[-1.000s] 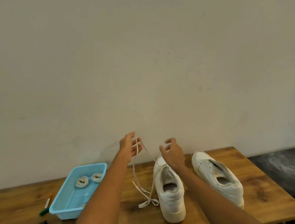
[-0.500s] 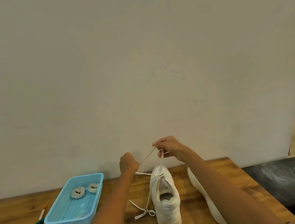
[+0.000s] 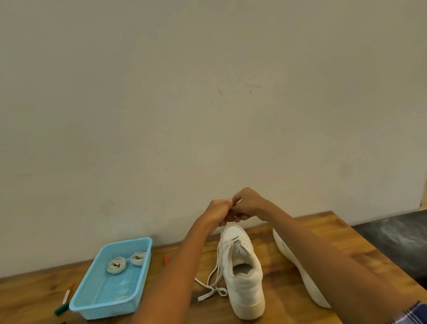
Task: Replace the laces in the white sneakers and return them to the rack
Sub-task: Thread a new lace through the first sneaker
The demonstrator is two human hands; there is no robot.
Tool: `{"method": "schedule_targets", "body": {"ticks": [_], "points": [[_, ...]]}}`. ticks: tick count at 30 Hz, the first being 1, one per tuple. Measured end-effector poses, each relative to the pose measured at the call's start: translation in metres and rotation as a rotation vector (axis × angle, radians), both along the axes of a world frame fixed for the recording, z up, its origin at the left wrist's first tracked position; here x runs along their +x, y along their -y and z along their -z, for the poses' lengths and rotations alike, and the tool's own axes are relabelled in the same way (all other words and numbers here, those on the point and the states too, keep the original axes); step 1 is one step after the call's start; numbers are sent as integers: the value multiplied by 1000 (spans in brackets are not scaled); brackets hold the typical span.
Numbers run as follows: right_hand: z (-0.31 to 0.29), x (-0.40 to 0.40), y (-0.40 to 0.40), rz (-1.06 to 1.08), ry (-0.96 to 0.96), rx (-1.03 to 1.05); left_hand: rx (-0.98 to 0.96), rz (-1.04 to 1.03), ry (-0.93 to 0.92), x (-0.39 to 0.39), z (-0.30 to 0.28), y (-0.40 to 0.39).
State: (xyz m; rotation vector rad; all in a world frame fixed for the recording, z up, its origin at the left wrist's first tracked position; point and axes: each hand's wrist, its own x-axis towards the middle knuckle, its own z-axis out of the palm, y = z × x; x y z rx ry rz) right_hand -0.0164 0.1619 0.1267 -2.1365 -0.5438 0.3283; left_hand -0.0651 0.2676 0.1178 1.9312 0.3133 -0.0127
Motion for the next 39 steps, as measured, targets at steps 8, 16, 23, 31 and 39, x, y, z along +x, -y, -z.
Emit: {"method": "schedule_targets", "body": {"ticks": [8, 16, 23, 31, 39], "points": [[27, 6, 5, 84, 6, 163, 240, -59, 82, 1, 27, -23], [74, -13, -10, 22, 78, -582, 47, -479, 161, 4, 73, -7], [131, -14, -5, 293, 261, -248, -60, -584, 164, 21, 106, 28], [139, -10, -2, 446, 41, 143, -192, -711, 138, 18, 121, 33], [140, -10, -3, 472, 22, 173, 7, -635, 105, 17, 122, 35]]}}
